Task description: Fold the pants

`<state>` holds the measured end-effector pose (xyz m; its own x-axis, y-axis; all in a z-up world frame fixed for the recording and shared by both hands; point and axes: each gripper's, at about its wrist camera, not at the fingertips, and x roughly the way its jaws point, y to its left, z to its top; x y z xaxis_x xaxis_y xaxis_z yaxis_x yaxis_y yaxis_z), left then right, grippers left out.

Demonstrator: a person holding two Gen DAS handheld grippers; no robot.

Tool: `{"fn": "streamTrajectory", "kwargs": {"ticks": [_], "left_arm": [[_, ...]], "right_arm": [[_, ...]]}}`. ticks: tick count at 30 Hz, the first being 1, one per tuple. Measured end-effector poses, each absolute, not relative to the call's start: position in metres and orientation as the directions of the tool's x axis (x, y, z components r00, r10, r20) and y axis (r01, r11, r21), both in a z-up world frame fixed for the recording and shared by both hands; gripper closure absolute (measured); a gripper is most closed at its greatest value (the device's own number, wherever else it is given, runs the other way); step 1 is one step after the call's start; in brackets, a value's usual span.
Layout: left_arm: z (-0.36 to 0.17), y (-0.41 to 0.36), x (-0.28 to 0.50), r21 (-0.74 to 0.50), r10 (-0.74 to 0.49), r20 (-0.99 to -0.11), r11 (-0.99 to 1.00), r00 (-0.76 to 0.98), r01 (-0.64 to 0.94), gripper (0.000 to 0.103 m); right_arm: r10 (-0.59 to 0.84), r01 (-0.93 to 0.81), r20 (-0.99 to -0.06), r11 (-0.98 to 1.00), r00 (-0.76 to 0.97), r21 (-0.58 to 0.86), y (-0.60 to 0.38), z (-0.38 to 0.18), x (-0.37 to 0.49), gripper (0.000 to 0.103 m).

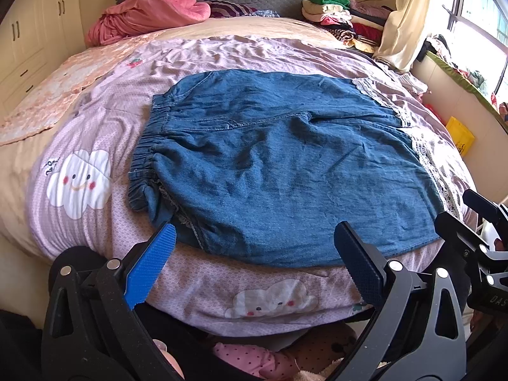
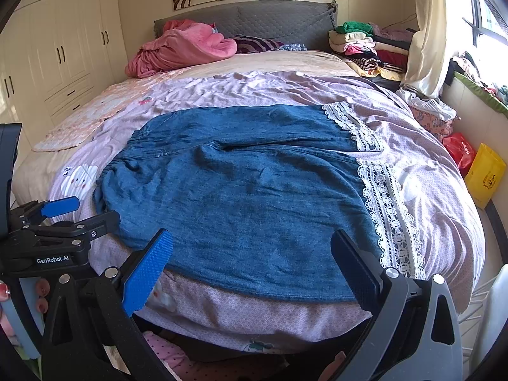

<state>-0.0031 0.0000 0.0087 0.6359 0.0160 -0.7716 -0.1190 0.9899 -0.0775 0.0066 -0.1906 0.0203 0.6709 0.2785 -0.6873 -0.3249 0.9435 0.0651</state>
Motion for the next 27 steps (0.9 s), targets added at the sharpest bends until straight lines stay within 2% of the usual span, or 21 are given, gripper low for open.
{"fn": "streamTrajectory", "kwargs": {"ticks": [27], "left_arm": [[0.01,0.021,0.018,-0.085,0.015,-0.77,0.988,0.637,-0.127,0.009]], "right_arm": [[0.385,-0.408,-0.689,0.902,0.614,0.14,-0.174,0.026,0.047,0.004]]}}
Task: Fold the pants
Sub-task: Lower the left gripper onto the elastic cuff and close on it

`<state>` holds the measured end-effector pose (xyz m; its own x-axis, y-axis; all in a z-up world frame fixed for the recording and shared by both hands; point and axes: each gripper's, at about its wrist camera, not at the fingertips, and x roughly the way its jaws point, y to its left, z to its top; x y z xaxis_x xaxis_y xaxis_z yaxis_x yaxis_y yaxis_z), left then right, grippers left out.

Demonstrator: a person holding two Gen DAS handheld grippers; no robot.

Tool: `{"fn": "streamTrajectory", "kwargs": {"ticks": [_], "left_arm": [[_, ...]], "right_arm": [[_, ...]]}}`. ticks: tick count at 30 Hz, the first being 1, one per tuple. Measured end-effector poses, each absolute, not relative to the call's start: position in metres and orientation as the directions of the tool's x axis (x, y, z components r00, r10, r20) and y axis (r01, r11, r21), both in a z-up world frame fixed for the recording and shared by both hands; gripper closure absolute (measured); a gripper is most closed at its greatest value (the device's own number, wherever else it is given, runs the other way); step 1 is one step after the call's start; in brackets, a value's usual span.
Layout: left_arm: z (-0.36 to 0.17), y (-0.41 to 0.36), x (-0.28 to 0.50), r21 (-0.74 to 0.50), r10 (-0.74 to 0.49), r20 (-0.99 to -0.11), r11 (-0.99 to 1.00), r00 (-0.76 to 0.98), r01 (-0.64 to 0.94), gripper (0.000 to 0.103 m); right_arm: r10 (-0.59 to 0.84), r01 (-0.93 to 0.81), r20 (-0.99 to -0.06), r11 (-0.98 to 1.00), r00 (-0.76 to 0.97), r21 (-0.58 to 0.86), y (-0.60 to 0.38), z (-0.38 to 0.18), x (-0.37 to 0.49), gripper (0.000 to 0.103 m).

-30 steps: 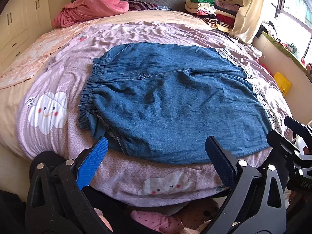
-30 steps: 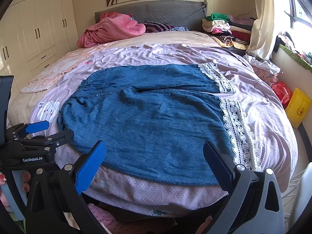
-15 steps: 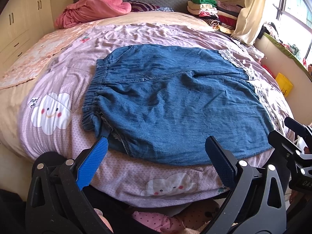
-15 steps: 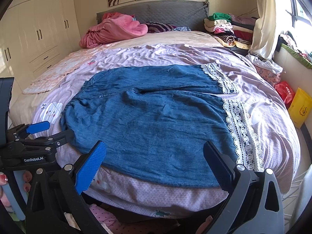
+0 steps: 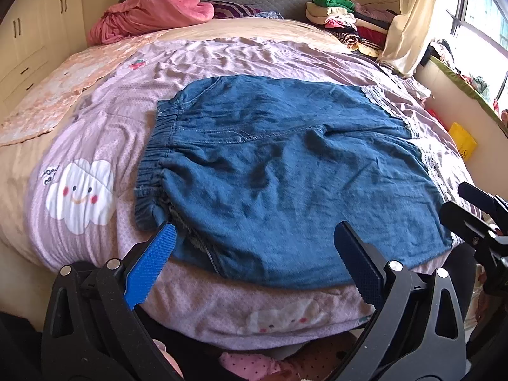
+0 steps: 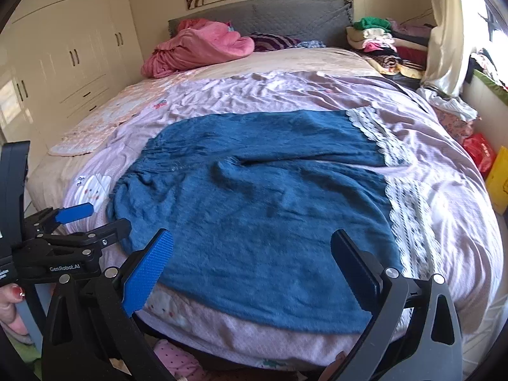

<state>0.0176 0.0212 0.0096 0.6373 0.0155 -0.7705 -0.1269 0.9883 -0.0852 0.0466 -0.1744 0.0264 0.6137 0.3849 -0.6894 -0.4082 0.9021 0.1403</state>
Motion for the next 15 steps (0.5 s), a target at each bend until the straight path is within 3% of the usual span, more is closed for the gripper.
{"fn": "streamTrajectory", "kwargs": {"ticks": [15], "left_arm": [[0.016,0.112,0.082,-0.106,0.064,-0.777,0.967,0.627,-0.231,0.009]], "right_arm": [[0.445,-0.507,-0.703,0.851,0.555,0.138,-0.126,0.039,0.129,0.004]]}}
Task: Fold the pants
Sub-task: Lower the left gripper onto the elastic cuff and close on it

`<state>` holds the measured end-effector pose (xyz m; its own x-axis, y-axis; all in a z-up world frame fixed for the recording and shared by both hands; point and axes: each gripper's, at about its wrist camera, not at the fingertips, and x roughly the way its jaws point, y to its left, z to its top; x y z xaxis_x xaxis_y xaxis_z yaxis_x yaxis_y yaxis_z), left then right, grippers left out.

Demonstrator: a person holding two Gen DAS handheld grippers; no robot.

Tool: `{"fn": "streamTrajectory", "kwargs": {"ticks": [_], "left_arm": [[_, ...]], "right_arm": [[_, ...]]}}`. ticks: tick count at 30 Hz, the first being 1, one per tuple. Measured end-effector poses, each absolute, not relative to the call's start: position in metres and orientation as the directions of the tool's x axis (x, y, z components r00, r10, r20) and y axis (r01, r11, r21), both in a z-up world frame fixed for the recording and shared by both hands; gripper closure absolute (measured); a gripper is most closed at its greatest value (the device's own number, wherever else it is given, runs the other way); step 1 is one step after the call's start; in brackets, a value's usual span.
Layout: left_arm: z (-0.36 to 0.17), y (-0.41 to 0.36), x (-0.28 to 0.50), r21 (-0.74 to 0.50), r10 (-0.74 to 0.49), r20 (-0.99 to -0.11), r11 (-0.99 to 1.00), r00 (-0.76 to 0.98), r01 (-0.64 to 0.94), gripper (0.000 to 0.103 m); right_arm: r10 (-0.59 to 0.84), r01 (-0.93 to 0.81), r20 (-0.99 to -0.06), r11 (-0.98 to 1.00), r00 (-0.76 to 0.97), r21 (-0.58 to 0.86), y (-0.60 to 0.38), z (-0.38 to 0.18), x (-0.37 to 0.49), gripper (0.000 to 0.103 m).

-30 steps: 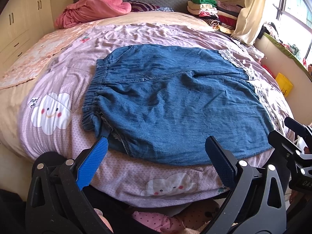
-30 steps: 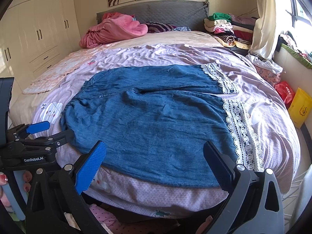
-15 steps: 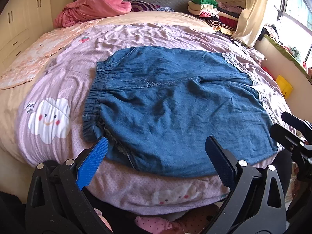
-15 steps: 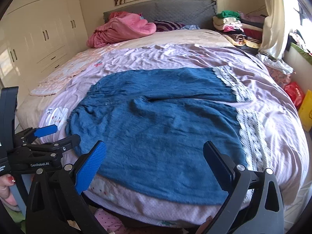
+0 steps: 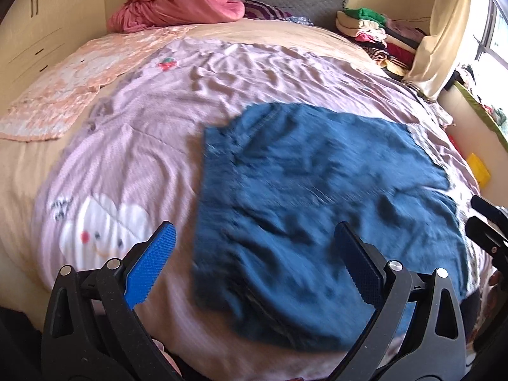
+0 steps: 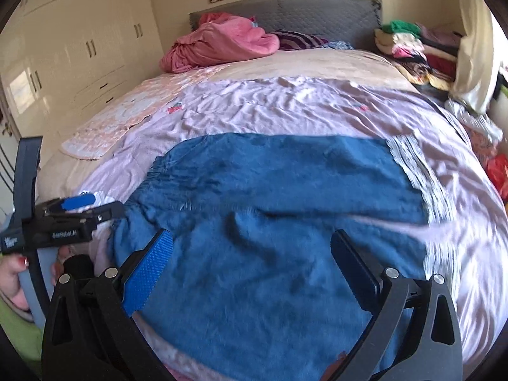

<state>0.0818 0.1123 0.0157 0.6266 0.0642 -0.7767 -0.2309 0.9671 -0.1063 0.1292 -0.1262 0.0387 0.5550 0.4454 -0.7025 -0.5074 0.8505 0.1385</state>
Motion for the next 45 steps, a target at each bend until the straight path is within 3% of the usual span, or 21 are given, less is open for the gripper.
{"fn": "streamTrajectory", "kwargs": {"ticks": [5,13,20,27,32,36,45], "left_arm": [[0.012,0.142,0.108,-0.081,0.093,-0.788,0.964,0.608,-0.253,0.009],[0.003,0.166,0.159,-0.114,0.029,-0.788,0.975,0.615,-0.191,0.01],[-0.02,0.173,0.203,-0.112,-0.016,-0.814,0.985,0.58,-0.13,0.035],[-0.039,0.176,0.233,-0.083,-0.048,-0.832,0.996,0.553,-0.038,0.049],[-0.046,0.184,0.235,-0.128,-0.08,-0.814,0.991,0.575,-0.044,0.07],[-0.043,0.191,0.228,-0.215,-0.144,-0.774,0.976,0.617,-0.042,0.074],[-0.005,0.181,0.205,-0.209,-0.158,-0.679,0.978,0.717,0.018,0.076]], "right_arm": [[0.458,-0.539,-0.702,0.833,0.546,0.125,-0.106,0.041,0.155,0.004],[0.462,-0.567,-0.724,0.815,0.512,0.118,-0.077,0.035,0.195,0.004],[0.435,-0.566,-0.754,0.818,0.492,0.103,-0.064,0.023,0.229,0.004],[0.412,-0.584,-0.789,0.807,0.456,0.084,-0.049,0.009,0.266,0.004],[0.402,-0.624,-0.814,0.779,0.419,0.064,-0.031,0.0,0.296,0.004],[0.414,-0.692,-0.828,0.721,0.378,0.045,-0.009,-0.008,0.315,0.004],[0.463,-0.811,-0.842,0.583,0.276,0.055,0.019,-0.022,0.345,0.005]]}}
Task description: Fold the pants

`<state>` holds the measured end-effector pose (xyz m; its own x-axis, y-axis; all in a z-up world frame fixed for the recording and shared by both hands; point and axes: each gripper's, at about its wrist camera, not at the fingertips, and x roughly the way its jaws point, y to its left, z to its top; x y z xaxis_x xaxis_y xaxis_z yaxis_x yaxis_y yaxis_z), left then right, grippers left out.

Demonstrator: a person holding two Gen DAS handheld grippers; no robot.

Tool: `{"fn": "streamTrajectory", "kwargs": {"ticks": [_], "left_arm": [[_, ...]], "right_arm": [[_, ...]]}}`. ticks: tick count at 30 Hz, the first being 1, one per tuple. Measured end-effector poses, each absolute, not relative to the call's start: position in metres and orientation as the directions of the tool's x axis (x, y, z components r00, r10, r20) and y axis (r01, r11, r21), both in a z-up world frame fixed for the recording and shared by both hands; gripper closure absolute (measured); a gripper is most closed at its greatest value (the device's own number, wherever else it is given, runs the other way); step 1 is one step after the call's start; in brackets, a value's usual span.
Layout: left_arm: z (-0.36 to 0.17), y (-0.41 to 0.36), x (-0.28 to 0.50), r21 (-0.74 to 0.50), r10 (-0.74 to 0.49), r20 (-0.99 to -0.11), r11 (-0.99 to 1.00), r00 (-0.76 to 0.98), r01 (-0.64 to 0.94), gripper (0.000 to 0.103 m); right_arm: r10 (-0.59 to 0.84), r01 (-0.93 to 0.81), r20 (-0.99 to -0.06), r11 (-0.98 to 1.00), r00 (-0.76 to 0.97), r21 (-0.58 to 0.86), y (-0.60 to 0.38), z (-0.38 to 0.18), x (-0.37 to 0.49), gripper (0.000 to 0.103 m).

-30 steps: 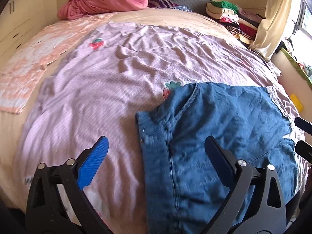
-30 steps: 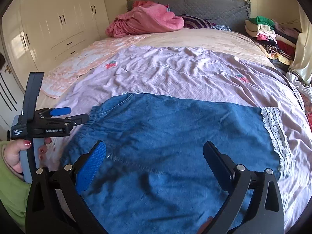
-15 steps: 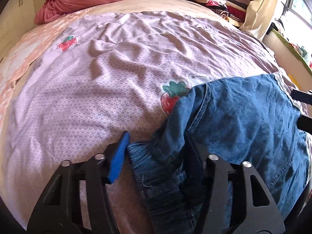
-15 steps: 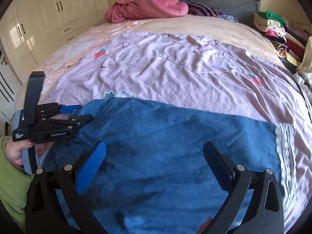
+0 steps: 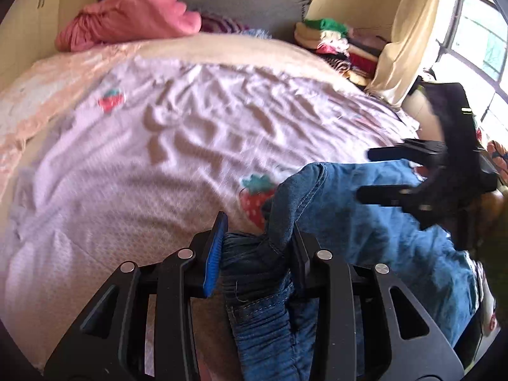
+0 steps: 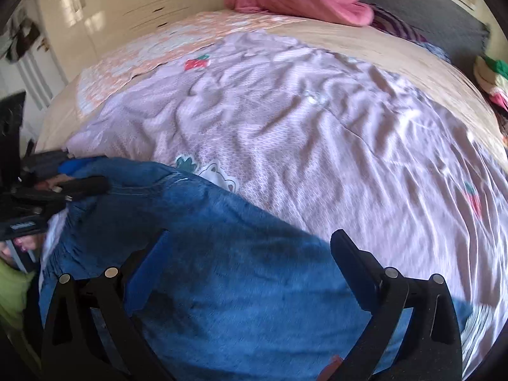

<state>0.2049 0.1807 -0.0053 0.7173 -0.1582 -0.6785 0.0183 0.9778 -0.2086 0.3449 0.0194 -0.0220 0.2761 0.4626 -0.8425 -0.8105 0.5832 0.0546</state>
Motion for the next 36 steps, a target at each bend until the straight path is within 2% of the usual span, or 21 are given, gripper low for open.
{"fn": "streamTrajectory", "kwargs": {"ticks": [7,8,9,10,12,13,14,15,17,28,36], "left_arm": [[0.009,0.167,0.192,-0.145,-0.129,-0.65,0.988,0.749,0.044,0.076],[0.011,0.164,0.19,-0.131,-0.121,-0.646,0.99,0.753,0.046,0.076],[0.012,0.164,0.187,-0.126,-0.118,-0.644,0.991,0.756,0.048,0.076],[0.013,0.162,0.187,-0.117,-0.113,-0.642,0.992,0.758,0.049,0.076],[0.013,0.159,0.187,-0.103,-0.105,-0.643,0.993,0.759,0.05,0.076],[0.012,0.158,0.187,-0.095,-0.097,-0.643,0.994,0.759,0.046,0.076],[0.012,0.157,0.187,-0.085,-0.086,-0.644,0.996,0.76,0.041,0.076],[0.012,0.158,0.187,-0.081,-0.08,-0.643,0.996,0.762,0.036,0.076],[0.014,0.159,0.184,-0.078,-0.072,-0.635,0.997,0.769,0.029,0.076],[0.034,0.131,0.144,-0.004,-0.068,-0.538,0.997,0.84,0.078,0.075],[0.045,0.108,0.08,0.035,-0.04,-0.484,0.997,0.874,0.065,0.075]], "right_arm": [[0.459,-0.906,-0.851,0.421,0.253,-0.043,0.039,-0.025,0.345,0.009],[0.457,-0.913,-0.854,0.406,0.248,-0.048,0.041,-0.027,0.345,0.016],[0.448,-0.921,-0.862,0.387,0.24,-0.055,0.046,-0.029,0.345,0.029],[0.44,-0.924,-0.867,0.377,0.233,-0.057,0.048,-0.031,0.345,0.035],[0.429,-0.932,-0.88,0.36,0.206,-0.042,0.052,-0.035,0.341,0.061],[0.429,-0.931,-0.88,0.363,0.207,-0.042,0.052,-0.034,0.338,0.067],[0.431,-0.927,-0.877,0.373,0.213,-0.042,0.051,-0.033,0.335,0.079],[0.434,-0.922,-0.873,0.385,0.222,-0.043,0.049,-0.031,0.331,0.087],[0.45,-0.902,-0.853,0.428,0.265,-0.055,0.038,-0.021,0.32,0.094],[0.527,-0.827,-0.759,0.562,0.382,-0.027,-0.029,0.046,0.244,0.094],[0.577,-0.843,-0.735,0.537,0.356,0.013,-0.06,0.047,0.155,0.094]]}}
